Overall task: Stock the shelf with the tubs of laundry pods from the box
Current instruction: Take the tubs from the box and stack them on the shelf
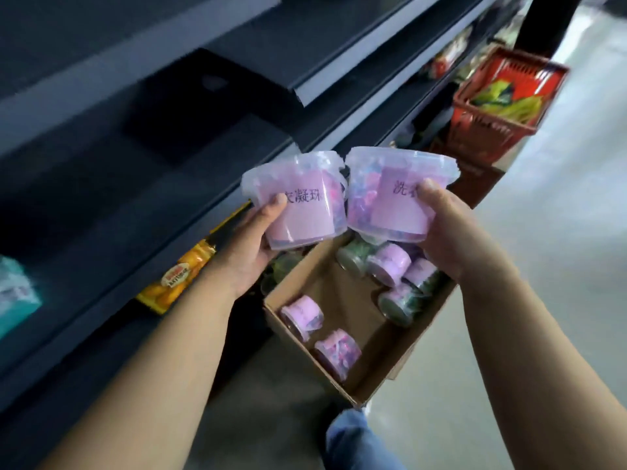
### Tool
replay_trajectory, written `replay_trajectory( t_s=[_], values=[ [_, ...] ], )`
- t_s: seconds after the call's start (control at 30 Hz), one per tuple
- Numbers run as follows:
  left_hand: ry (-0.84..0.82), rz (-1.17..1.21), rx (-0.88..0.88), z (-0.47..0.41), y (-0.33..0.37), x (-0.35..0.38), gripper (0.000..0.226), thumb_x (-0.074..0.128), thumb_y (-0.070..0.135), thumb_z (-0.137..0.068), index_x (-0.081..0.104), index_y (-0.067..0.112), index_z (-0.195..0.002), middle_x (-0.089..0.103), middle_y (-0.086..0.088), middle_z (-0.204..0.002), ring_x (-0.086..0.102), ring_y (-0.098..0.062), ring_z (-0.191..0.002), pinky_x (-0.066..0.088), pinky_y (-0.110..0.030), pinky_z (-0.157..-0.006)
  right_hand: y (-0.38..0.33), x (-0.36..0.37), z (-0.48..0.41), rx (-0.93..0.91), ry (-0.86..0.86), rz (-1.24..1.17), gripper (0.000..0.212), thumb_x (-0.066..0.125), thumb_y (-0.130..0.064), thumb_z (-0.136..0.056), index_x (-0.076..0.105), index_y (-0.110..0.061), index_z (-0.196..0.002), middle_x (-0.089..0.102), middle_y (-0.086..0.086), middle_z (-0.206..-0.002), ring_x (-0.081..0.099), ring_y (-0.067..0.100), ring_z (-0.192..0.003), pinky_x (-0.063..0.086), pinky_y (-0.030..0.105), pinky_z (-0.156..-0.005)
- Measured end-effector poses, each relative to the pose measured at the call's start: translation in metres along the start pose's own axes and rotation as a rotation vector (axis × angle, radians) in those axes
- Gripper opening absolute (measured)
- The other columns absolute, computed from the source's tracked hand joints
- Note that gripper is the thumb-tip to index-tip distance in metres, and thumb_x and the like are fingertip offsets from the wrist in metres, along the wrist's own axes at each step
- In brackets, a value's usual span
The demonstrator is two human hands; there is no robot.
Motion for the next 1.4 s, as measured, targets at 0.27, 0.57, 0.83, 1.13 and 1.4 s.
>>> replay_trajectory(
  t_s=[0.27,0.57,0.83,1.13,1.4],
  values=[
    [0.131,0.124,0.197,0.187,0.070,-0.081,0.078,0.088,0.045,-0.036,0.058,0.018,-0.102,0.073,0.000,-0.093,0.067,-0.015,-0.099,0.055,-0.030,-0.084,-0.053,0.152,0.112,-0.144,-0.261,0.153,0.109,0.076,-0.076,-0.028,0.055,-0.015,-0.116,0.068,0.004,-0.107,0.066,0.018,-0.097,0.053,0.034,-0.082],
    [0.444,0.124,0.513,0.414,0.132,-0.194,0.093,0.090,0.050,-0.026,0.058,0.017,-0.107,0.074,0.006,-0.095,0.068,-0.006,-0.090,0.056,-0.023,-0.071,-0.058,0.355,0.219,-0.147,-0.649,0.053,0.056,0.067,-0.059,-0.054,0.062,-0.023,-0.096,0.073,-0.006,-0.093,0.069,0.005,-0.083,0.056,0.025,-0.071],
    [0.641,0.073,0.597,0.491,0.142,-0.263,0.100,0.088,0.054,-0.031,0.055,0.016,-0.117,0.071,0.003,-0.106,0.065,-0.010,-0.101,0.055,-0.026,-0.083,-0.042,0.471,0.239,-0.109,-0.929,0.087,0.040,0.067,-0.039,-0.070,0.058,-0.022,-0.105,0.073,-0.010,-0.088,0.067,0.005,-0.085,0.056,0.022,-0.071],
    [0.679,-0.114,0.585,0.417,0.200,-0.314,0.086,0.086,0.058,-0.026,0.060,0.024,-0.101,0.074,0.014,-0.085,0.068,0.002,-0.082,0.053,-0.015,-0.064,-0.059,0.527,0.129,-0.217,-0.872,0.127,0.112,0.079,-0.071,-0.029,0.052,-0.018,-0.124,0.069,-0.004,-0.112,0.065,0.010,-0.102,0.052,0.023,-0.077],
    [0.875,-0.195,0.663,0.316,0.300,-0.392,0.070,0.075,0.047,-0.040,0.056,0.029,-0.105,0.064,0.008,-0.112,0.058,-0.012,-0.110,0.044,-0.040,-0.101,-0.121,0.596,0.005,-0.263,-0.942,0.100,0.104,0.087,-0.059,-0.029,0.055,-0.014,-0.118,0.072,-0.007,-0.103,0.067,0.006,-0.094,0.054,0.020,-0.069]
  ],
)
Point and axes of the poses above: each hand's wrist, its own z-axis away from the middle knuckle, its own x-axis out of the palm, y = z × x, the point moved 7 cm from there along -z, towards the middle knuckle
